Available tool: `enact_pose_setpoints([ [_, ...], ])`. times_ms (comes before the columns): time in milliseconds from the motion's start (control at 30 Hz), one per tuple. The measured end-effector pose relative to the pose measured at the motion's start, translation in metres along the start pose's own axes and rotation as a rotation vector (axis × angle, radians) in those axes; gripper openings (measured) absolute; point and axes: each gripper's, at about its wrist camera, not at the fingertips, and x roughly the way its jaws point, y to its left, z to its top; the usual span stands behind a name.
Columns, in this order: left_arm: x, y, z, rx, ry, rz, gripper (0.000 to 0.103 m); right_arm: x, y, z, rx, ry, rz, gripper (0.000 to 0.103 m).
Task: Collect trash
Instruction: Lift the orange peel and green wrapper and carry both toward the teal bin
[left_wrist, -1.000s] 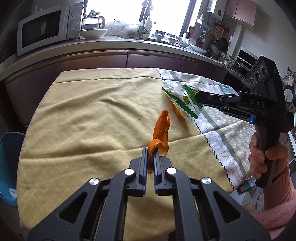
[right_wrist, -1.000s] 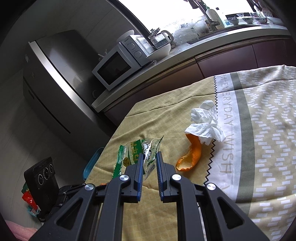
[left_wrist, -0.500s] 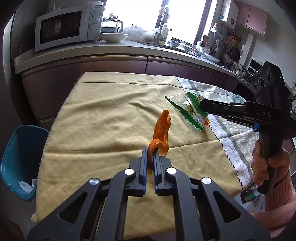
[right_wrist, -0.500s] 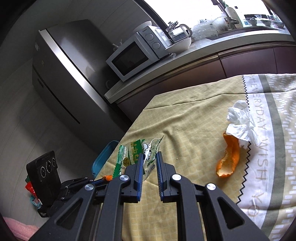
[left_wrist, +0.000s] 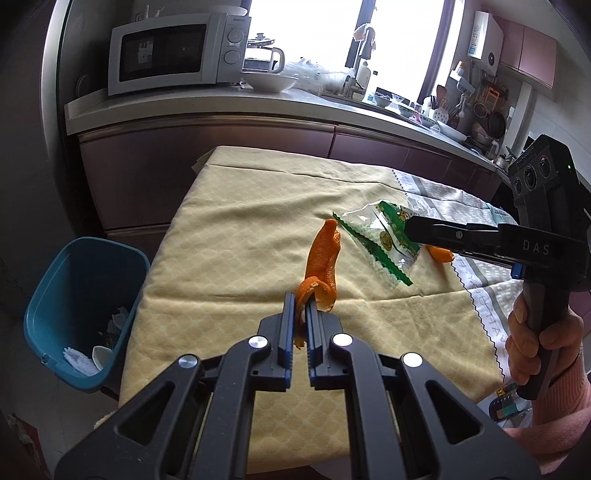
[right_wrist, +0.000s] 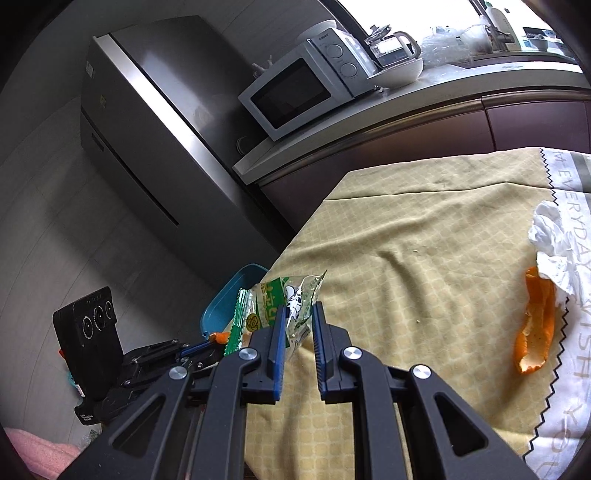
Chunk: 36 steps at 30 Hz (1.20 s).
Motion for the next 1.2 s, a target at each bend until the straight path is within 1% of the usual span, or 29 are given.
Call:
enact_pose_setpoints([
  [433,-0.014,0.034,0.001,-0.064,-0.027,0.068,0.006,0.032,0.025,0.005,-0.039,0.054,0.043,0.013],
  [767,-0.028,0.064,-0.003,-0.120,-0.047,0.119,0.006,0.067,0.053,0.014,-0.093,0.094,0.079,0.013],
  [1200,-0.038,0.093,-0.002,-0.176,-0.061,0.178,0.006,0.094,0.075,0.022,-0.131,0.136,0.117,0.013],
])
